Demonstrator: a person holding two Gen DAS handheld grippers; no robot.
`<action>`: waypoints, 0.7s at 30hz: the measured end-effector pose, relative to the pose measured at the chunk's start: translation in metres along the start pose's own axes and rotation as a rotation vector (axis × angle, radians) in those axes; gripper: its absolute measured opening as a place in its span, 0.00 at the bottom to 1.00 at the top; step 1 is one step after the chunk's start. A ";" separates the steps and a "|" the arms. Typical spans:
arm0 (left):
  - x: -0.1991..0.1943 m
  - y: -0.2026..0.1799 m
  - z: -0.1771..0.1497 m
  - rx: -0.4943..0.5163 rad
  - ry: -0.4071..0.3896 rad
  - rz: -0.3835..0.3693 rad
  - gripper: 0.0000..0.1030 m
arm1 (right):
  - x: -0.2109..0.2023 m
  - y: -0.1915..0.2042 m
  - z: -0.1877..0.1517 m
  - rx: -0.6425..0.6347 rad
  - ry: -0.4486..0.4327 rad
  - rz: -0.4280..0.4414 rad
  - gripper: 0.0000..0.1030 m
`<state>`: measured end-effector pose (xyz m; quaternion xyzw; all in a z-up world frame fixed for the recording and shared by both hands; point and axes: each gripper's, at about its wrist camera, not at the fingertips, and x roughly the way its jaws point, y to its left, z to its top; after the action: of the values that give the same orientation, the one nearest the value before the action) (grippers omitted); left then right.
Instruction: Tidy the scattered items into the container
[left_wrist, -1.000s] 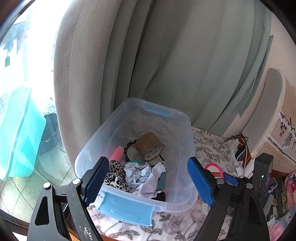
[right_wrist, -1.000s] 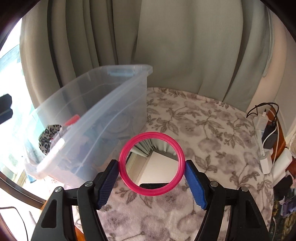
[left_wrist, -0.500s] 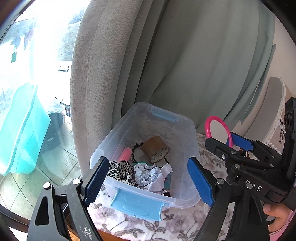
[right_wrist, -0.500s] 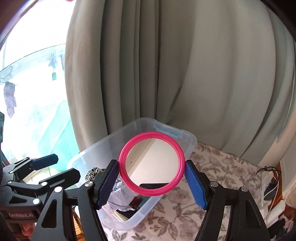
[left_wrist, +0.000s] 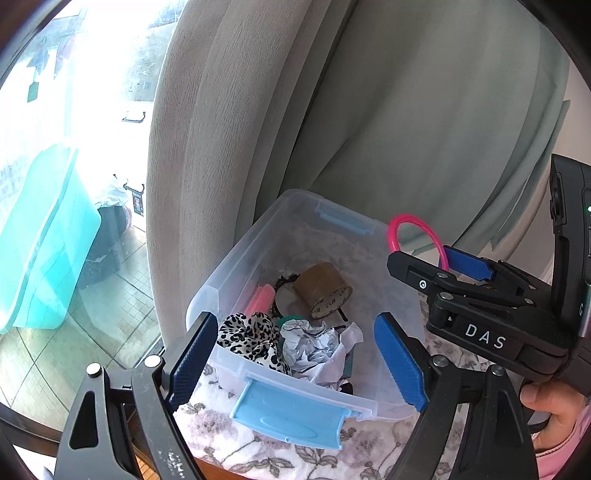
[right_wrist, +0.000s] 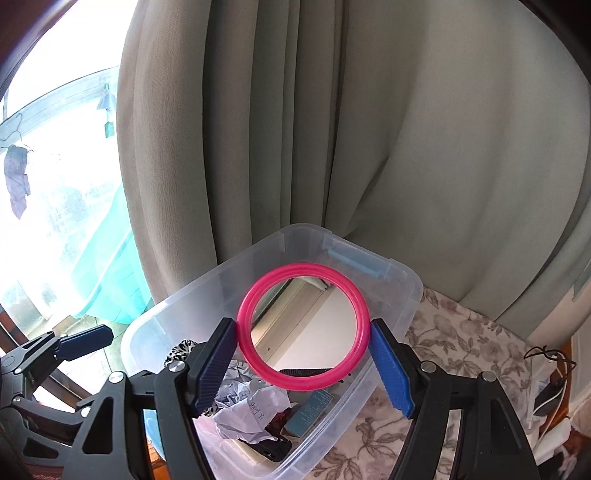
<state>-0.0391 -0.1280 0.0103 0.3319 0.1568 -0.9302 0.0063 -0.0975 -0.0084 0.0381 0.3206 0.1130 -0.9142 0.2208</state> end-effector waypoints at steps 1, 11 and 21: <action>0.002 0.000 -0.001 0.000 0.003 0.001 0.85 | 0.002 0.000 0.000 -0.003 0.002 0.003 0.73; 0.011 0.002 -0.001 -0.004 0.026 0.006 0.85 | 0.017 -0.002 0.005 -0.008 0.031 0.005 0.74; 0.015 -0.003 -0.001 0.007 0.035 0.011 0.85 | 0.023 -0.008 0.009 0.003 0.046 0.002 0.74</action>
<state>-0.0508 -0.1234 0.0014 0.3488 0.1516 -0.9248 0.0074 -0.1224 -0.0117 0.0307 0.3420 0.1165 -0.9065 0.2185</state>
